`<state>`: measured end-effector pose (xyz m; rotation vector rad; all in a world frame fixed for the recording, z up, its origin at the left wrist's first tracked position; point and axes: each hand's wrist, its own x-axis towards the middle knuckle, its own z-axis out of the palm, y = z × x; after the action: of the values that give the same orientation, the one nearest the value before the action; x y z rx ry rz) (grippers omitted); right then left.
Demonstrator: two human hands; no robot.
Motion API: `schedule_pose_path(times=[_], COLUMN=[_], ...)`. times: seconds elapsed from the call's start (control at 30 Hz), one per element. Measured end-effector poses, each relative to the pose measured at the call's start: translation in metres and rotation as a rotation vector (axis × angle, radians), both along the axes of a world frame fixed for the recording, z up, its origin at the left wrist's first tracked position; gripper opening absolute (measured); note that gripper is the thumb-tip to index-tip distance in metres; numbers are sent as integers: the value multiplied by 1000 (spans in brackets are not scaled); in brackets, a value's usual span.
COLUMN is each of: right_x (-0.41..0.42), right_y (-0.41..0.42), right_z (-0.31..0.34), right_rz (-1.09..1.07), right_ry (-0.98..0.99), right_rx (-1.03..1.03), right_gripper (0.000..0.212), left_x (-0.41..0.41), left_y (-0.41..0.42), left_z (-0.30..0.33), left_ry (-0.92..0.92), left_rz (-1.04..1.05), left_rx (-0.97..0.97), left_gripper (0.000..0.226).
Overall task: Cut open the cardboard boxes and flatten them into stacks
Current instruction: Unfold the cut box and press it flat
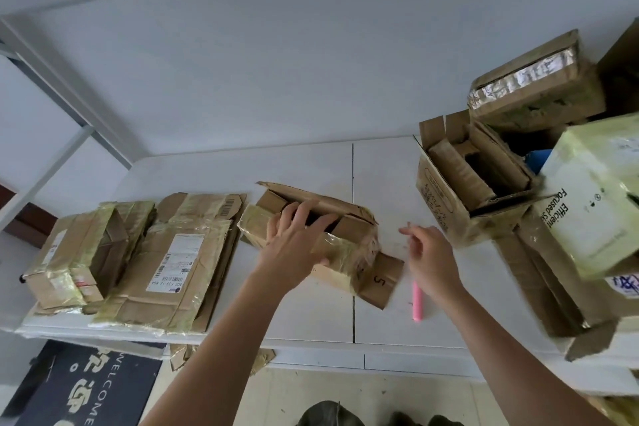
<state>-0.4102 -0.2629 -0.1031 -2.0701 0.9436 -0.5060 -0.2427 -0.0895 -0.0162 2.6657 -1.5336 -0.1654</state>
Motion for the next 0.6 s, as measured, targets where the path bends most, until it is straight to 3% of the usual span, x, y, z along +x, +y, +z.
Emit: schedule_pose_path(times=[0.13,0.23,0.33,0.43,0.53,0.6], right_x=[-31,-35,-34,-37,-41,-38], right_y=[-3,1,-1,-5,-4,4], right_z=[-11,-10,-6,-8,-11,-7], right_rz=[147,306,389,374,172,5], right_ry=[452,554,541,488,223,-56], right_rx=[-184,-396,-555,-644,-684,-512], right_gripper=[41,40,29,20,21,14], left_x=[4,6,5,4,3,2], left_y=[-3,-5,-11,-11,-4,-2], left_z=[-2,-3,-3,-8,-10,-12], left_ry=[160,118,34,163,263,273], left_rz=[-148,-173,-270,-247,-142,-72], left_rx=[5,13,0,30,-9,-82], left_gripper=[60,64,60,63,50,45])
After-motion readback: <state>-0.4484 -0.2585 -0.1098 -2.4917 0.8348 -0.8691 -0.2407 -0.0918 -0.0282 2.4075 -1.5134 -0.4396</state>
